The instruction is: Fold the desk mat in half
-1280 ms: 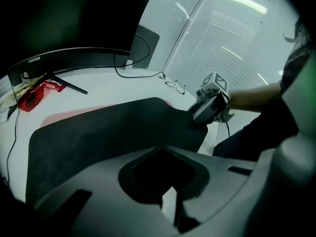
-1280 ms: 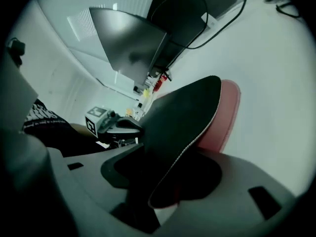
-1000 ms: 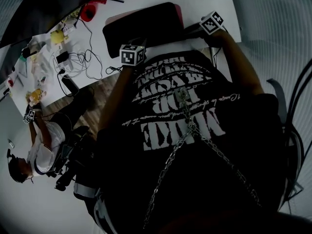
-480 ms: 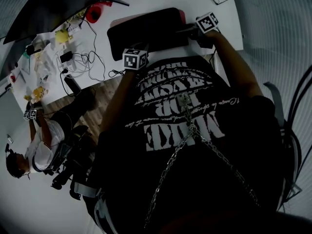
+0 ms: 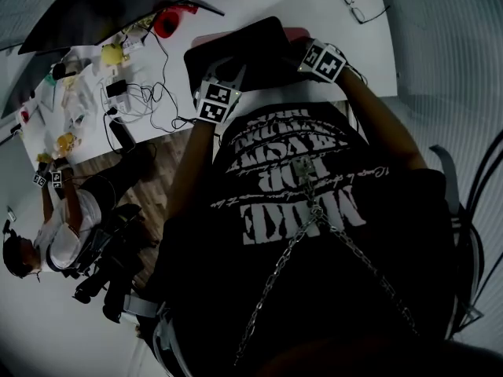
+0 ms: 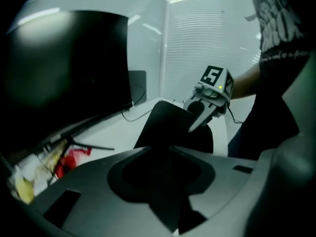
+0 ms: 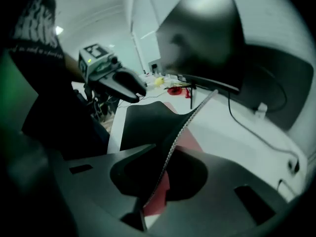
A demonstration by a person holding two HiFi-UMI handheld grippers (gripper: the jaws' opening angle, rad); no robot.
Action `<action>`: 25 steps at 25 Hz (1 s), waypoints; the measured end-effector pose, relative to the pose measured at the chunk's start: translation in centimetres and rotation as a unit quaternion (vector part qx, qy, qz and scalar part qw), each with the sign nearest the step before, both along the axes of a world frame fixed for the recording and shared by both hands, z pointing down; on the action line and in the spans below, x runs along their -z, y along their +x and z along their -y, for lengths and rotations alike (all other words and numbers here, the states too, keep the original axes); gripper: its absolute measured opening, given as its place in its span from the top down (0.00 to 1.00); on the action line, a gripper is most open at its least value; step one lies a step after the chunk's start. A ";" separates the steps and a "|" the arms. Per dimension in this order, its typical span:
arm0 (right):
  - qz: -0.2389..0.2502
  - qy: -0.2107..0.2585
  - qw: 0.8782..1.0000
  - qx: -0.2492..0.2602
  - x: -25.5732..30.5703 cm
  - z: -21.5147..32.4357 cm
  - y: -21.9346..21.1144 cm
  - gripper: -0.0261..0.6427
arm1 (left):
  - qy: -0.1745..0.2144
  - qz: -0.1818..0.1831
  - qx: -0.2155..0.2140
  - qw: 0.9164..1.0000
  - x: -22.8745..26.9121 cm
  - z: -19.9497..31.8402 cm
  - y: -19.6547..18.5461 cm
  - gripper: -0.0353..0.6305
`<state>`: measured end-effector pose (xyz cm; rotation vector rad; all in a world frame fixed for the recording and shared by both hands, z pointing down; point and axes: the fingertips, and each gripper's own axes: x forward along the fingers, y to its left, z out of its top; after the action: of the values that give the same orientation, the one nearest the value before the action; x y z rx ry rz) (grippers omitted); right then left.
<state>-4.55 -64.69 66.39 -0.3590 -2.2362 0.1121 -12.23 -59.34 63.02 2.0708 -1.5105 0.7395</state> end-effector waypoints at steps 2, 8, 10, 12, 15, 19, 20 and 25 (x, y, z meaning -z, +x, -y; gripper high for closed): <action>0.026 0.071 0.995 0.059 2.3 -1.5 -0.2 0.90 | 0.028 0.055 -0.046 0.997 2.7 1.0 -0.6 0.70; 0.088 0.175 0.954 0.228 6.2 -6.4 0.2 0.90 | 0.058 0.131 -0.230 0.962 8.2 2.8 2.0 0.48; 0.102 0.187 0.944 0.254 7.0 -7.1 -0.1 0.90 | 0.025 0.118 -0.299 0.947 7.8 1.8 3.7 0.47; 0.109 0.192 0.939 0.264 7.7 -7.4 -0.4 0.90 | -0.007 0.129 -0.340 0.932 6.5 1.0 4.7 0.47; 0.098 0.183 0.946 0.248 7.5 -7.3 -1.0 0.89 | -0.023 0.177 -0.364 0.914 4.9 0.1 4.9 0.80; 0.055 0.049 0.973 0.218 6.2 -7.6 -0.8 0.84 | -0.030 0.139 -0.359 0.922 5.9 -2.0 4.3 0.91; 0.027 0.036 0.973 0.226 5.1 -7.8 -0.1 0.77 | -0.029 0.126 -0.350 0.928 6.7 -2.7 3.6 0.91; -0.016 0.188 0.961 0.200 0.0 -3.8 -0.3 0.72 | -0.011 0.092 -0.331 0.939 11.9 -6.7 1.1 0.91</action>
<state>-4.80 -60.87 66.40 -0.5836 -2.0497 -0.5109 -11.18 -52.65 51.09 2.5694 -0.8503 1.2094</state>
